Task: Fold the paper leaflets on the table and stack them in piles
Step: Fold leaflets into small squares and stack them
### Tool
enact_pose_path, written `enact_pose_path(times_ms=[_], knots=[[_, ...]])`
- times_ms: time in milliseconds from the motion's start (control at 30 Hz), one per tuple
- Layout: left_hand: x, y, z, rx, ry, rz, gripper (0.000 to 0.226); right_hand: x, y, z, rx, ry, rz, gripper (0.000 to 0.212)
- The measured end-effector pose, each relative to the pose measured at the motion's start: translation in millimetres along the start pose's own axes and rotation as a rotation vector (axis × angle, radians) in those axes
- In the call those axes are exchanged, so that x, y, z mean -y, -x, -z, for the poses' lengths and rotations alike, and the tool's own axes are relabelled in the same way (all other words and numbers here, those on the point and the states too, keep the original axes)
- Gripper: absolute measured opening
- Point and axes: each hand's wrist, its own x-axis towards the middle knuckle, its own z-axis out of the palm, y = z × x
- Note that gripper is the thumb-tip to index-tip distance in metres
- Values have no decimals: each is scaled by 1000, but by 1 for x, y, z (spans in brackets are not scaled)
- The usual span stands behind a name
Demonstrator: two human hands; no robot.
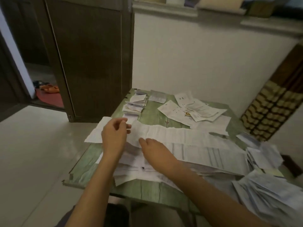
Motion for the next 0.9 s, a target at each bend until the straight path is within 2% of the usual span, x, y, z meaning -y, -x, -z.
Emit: enact_pose_path(times_ms=[133, 267, 367, 433, 467, 600, 700, 767, 833, 900], knots=[[0, 9, 7, -15, -1, -48, 18, -1, 1, 3, -56, 12, 20, 54], [4, 13, 26, -89, 11, -33, 17, 8, -6, 4, -103, 22, -71, 36], [10, 16, 31, -82, 4, -14, 19, 14, -10, 11, -127, 84, -90, 30], [11, 19, 32, -66, 17, -14, 21, 17, -13, 21, -119, 31, -125, 16], [11, 21, 32, -66, 16, -27, 23, 15, -16, 24, -156, -50, -172, 13], [12, 27, 34, -16, 26, -43, 40, 20, -19, 53, -323, -548, -343, 33], [14, 30, 32, 185, -75, 137, 63, 34, -17, 80, -453, -936, -390, 31], [15, 29, 31, 240, -128, 261, 73, 44, -13, 96, -501, -1240, -478, 26], [14, 27, 30, 232, -51, 336, 74, 54, -8, 106, -511, -1636, -541, 22], [9, 27, 31, 245, 146, 443, 75, 60, -2, 114, -569, -2014, -571, 21]])
